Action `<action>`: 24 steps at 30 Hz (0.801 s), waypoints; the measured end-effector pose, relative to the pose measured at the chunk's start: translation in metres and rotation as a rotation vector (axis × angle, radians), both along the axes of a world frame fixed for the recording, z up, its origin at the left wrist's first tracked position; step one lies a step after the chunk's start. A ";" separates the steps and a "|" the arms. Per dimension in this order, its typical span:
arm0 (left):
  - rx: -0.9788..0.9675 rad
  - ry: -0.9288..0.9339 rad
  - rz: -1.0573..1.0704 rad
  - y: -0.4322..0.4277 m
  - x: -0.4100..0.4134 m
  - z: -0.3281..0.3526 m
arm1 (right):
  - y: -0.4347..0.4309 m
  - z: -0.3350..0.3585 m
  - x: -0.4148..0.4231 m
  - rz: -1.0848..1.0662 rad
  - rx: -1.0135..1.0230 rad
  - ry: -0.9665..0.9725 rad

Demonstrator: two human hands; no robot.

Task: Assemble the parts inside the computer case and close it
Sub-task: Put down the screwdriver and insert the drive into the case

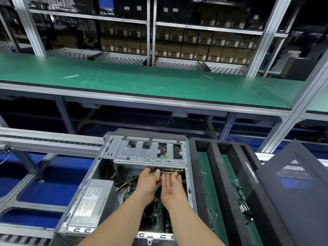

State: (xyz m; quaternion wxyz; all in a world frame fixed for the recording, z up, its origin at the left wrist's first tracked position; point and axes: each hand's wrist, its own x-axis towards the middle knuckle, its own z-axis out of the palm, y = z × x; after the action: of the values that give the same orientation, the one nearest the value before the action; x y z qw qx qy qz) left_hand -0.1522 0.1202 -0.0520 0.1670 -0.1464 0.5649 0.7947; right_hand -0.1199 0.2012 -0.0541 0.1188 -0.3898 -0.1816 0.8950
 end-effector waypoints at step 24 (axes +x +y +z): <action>-0.059 -0.012 -0.027 0.000 0.001 0.006 | 0.001 0.009 0.008 0.173 0.031 -0.046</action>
State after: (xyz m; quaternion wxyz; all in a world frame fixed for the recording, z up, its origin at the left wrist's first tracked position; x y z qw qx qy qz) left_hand -0.1508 0.1204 -0.0458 0.1765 -0.1484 0.5891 0.7744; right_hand -0.1116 0.2026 -0.0455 0.0431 -0.3914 -0.2311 0.8897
